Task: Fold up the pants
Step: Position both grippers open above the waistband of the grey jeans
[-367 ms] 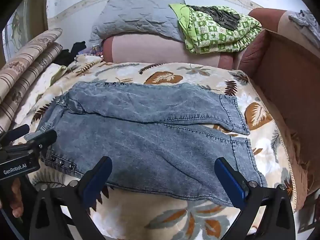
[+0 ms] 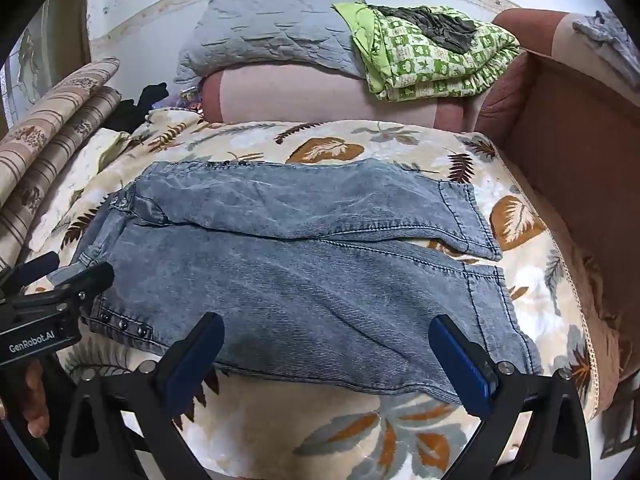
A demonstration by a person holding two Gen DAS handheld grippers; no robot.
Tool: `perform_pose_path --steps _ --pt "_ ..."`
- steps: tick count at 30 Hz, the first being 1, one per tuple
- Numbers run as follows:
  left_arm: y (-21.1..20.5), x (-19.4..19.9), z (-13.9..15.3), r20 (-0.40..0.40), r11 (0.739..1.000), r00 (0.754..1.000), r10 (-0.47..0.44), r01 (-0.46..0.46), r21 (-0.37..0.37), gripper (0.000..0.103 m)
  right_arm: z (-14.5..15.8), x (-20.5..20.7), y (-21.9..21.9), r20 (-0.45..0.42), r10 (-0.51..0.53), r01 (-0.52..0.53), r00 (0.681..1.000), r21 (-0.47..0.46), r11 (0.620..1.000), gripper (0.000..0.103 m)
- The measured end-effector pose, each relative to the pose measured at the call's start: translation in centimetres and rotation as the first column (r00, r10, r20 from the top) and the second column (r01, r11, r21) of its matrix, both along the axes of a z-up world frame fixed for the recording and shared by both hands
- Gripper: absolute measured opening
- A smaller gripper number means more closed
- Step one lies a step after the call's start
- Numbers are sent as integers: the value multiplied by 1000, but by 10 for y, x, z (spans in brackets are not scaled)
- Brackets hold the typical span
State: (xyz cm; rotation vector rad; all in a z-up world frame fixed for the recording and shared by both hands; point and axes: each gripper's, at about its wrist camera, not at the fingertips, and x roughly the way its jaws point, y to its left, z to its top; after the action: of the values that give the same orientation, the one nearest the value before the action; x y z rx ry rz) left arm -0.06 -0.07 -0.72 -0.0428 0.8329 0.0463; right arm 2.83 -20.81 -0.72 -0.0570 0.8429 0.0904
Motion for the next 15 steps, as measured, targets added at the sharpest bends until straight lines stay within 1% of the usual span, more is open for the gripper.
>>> perform_pose_path --steps 9,15 --pt "-1 -2 1 -4 1000 1000 -4 4 -4 103 5 -3 0 20 -5 5 1000 8 1000 103" --pt "0 -3 -2 -14 1000 1000 -14 14 -8 103 2 -4 3 10 0 0 1000 7 1000 103"
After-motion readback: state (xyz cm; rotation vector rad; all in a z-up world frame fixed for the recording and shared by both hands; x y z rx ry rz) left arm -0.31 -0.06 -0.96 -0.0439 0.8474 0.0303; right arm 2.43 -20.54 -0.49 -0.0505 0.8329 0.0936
